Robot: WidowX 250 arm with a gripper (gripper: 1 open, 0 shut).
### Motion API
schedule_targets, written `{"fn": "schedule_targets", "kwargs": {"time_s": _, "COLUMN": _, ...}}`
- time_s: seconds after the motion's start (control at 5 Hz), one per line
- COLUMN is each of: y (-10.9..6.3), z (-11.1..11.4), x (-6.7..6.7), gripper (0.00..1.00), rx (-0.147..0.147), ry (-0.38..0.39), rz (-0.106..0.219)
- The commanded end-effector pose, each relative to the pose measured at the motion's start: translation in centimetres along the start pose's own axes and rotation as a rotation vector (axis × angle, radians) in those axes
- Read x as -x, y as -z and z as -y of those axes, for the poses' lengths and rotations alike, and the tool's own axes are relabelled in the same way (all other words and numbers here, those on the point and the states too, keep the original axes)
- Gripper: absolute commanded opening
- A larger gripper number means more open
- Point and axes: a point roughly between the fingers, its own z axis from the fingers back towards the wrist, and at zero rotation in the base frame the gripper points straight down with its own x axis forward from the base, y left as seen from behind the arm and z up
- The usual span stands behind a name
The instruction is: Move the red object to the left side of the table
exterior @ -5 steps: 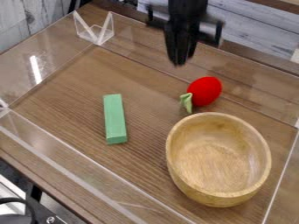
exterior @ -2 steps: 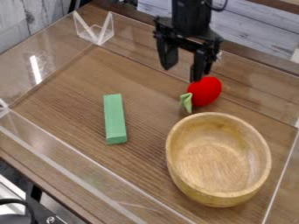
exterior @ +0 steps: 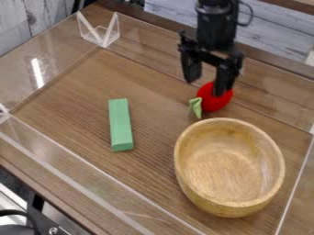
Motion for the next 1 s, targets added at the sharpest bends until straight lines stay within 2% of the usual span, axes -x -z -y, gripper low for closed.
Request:
{"fn": "schedule_targets", "kwargs": {"time_s": 0.0, "y": -0.2, "z": 1.1, "x": -1.4, "gripper": 1.0, "rx": -0.005, "ry": 0.082, "rz": 0.036}}
{"fn": "schedule_targets", "kwargs": {"time_s": 0.2, "y": 1.2, "z": 0.8, "x": -1.5, "gripper": 0.0, "rx": -0.001, "ry": 0.11, "rz": 0.026}}
{"fn": "schedule_targets", "kwargs": {"time_s": 0.4, "y": 1.0, "z": 0.7, "x": -1.4, "gripper": 0.0, "rx": -0.012, "ry": 0.136, "rz": 0.038}}
{"fn": "schedule_targets", "kwargs": {"time_s": 0.6, "y": -1.8, "z": 0.2, "x": -1.4, "gripper": 0.0, "rx": -0.052, "ry": 0.085, "rz": 0.091}}
{"fn": "schedule_targets", "kwargs": {"time_s": 0.8, "y": -5.6, "z": -0.5, "x": -1.1, "gripper": 0.0, "rx": -0.109, "ry": 0.017, "rz": 0.155}}
